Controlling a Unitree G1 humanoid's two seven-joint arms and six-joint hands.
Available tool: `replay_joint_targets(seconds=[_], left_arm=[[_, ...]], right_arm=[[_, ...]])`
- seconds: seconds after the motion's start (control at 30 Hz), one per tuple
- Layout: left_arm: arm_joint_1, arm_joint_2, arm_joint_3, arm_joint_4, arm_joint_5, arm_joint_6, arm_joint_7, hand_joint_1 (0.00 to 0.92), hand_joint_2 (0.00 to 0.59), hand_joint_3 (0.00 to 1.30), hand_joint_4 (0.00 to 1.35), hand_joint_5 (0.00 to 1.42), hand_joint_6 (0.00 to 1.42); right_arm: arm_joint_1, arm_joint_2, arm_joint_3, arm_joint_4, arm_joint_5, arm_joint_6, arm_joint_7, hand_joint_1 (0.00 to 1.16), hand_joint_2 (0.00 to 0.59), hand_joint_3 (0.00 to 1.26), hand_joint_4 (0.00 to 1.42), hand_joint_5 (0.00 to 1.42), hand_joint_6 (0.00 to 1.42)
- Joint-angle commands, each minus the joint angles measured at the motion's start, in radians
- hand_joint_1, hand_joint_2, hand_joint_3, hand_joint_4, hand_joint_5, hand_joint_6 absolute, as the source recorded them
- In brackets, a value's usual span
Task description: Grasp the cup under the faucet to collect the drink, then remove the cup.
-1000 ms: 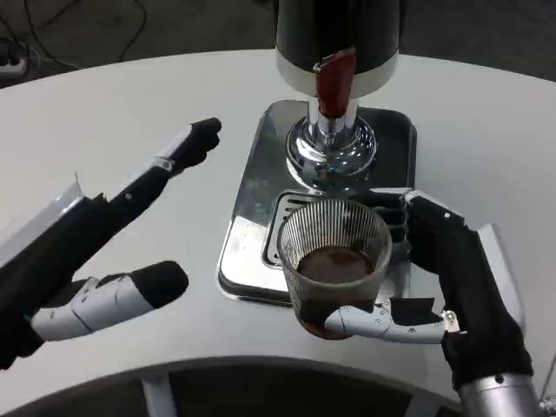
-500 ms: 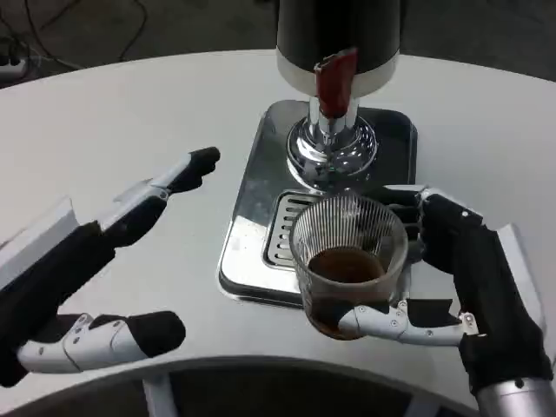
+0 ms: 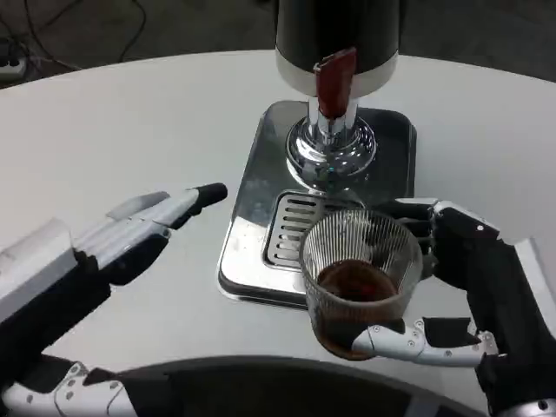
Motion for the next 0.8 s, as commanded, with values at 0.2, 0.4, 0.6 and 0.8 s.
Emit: replay_joint_targets(seconds=[0.2, 0.4, 0.6, 0.8], left_arm=[[0.051, 0.021, 0.023, -0.01, 0.056, -0.082, 0.011, 0.0, 0.094, 0.02, 0.0, 0.06, 0.01], [0.082, 0.022, 0.048, -0.014, 0.082, -0.155, 0.015, 0.0, 0.094, 0.03, 0.0, 0.06, 0.0], [0.113, 0.024, 0.081, -0.001, 0.103, -0.228, 0.023, 0.0, 0.095, 0.03, 0.0, 0.03, 0.0], [0.161, 0.037, 0.137, 0.013, 0.118, -0.312, 0.024, 0.0, 0.095, 0.02, 0.0, 0.0, 0.0]], right_arm=[[0.028, -0.003, 0.021, -0.061, 0.032, -0.006, 0.025, 1.07, 0.04, 0.67, 0.71, 0.83, 0.88], [0.037, -0.015, 0.026, -0.082, 0.039, 0.002, 0.04, 1.07, 0.039, 0.68, 0.71, 0.83, 0.88], [0.037, -0.034, 0.019, -0.103, 0.05, 0.016, 0.061, 1.07, 0.039, 0.68, 0.71, 0.83, 0.88], [0.025, -0.061, 0.003, -0.122, 0.072, 0.038, 0.091, 1.07, 0.039, 0.68, 0.71, 0.83, 0.88]])
